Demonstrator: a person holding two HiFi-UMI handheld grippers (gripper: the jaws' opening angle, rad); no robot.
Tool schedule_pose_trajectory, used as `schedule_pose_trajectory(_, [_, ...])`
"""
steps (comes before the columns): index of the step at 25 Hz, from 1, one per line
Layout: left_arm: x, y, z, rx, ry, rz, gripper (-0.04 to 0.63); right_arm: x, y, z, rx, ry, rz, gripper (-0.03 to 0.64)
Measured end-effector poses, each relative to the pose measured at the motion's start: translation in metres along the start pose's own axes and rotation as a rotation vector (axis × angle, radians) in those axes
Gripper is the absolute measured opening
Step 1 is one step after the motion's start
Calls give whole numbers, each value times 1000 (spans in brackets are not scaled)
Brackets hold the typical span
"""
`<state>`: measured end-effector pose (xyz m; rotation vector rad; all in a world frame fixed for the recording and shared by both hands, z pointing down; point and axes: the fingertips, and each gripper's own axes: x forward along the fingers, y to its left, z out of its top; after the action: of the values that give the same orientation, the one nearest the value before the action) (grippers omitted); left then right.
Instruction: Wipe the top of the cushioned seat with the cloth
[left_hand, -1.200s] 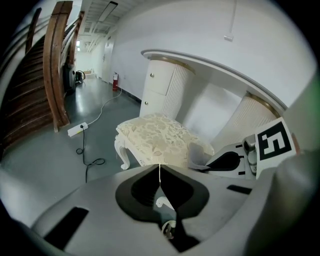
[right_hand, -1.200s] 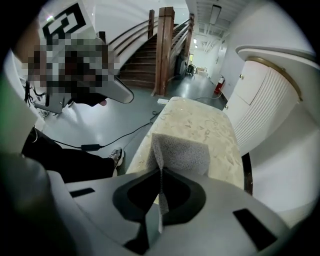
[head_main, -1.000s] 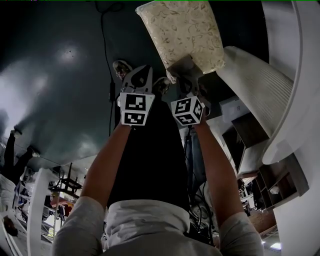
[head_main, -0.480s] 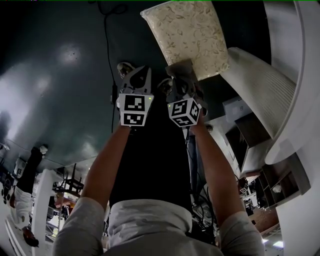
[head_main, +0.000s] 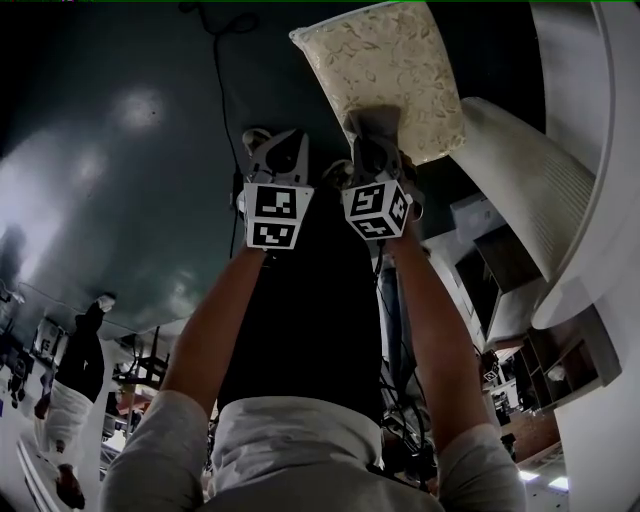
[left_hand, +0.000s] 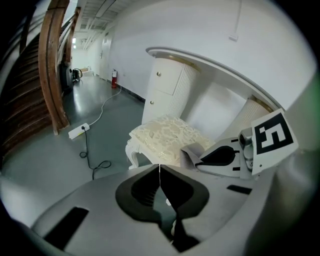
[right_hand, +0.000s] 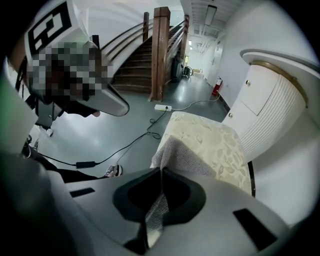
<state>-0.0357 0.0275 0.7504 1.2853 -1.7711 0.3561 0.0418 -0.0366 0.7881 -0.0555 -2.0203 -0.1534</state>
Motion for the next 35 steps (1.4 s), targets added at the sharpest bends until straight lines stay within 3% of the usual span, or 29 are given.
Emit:
schedule_pose_trajectory(7, [7, 11, 9, 14, 18, -21, 18, -1, -11, 3, 92, 28, -30, 14])
schedule_pose_trajectory(19, [15, -5, 23, -88, -19, 44, 18, 2, -66, -17, 113, 26, -39, 14])
schedule_pose_trajectory(26, [24, -21, 27, -137, -17, 84, 18, -1, -98, -18, 60, 16, -27, 14])
schedule_pose_trajectory(35, [43, -44, 47, -124, -15, 81, 17, -7, -161, -40, 110, 43, -106, 14])
